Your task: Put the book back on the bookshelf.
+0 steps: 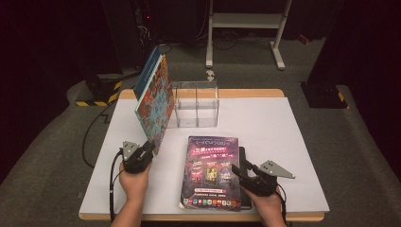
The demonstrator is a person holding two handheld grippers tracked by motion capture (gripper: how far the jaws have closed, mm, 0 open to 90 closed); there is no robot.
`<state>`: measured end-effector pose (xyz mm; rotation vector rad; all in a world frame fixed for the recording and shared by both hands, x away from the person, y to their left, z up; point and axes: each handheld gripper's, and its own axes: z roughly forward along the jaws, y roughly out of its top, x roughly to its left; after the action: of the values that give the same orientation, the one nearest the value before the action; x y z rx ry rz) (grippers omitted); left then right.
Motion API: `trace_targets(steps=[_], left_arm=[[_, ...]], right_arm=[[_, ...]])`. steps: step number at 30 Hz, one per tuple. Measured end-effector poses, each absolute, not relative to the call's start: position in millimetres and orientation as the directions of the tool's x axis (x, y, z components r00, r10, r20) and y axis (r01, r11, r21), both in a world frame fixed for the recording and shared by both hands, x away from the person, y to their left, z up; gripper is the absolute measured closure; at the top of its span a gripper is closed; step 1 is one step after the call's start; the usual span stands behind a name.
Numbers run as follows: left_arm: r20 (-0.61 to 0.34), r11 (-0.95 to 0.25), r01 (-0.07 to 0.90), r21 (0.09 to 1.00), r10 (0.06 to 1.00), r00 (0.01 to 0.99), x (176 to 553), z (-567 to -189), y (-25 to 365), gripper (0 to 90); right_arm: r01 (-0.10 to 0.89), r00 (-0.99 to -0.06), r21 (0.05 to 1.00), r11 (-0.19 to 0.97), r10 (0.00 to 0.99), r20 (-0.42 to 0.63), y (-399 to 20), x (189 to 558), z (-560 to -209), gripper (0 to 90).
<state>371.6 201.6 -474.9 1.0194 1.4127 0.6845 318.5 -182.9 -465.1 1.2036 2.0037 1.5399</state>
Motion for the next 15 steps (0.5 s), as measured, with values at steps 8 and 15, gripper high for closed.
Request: trace_targets(steps=[8, 15], left_arm=[[-0.469, 0.449, 0.185, 0.874, 0.880, 0.080, 371.9, -474.2, 200.5, 78.5], [-0.484, 0.464, 0.186, 0.866, 0.871, 0.081, 372.3, -473.8, 199.7, 77.8]], right_arm=[[0.415, -0.583, 0.908, 0.053, 0.782, 0.220, -182.9, 318.8, -465.6, 49.5], [0.415, -0.583, 0.908, 0.053, 0.782, 0.220, -182.7, 318.7, -465.5, 49.4]])
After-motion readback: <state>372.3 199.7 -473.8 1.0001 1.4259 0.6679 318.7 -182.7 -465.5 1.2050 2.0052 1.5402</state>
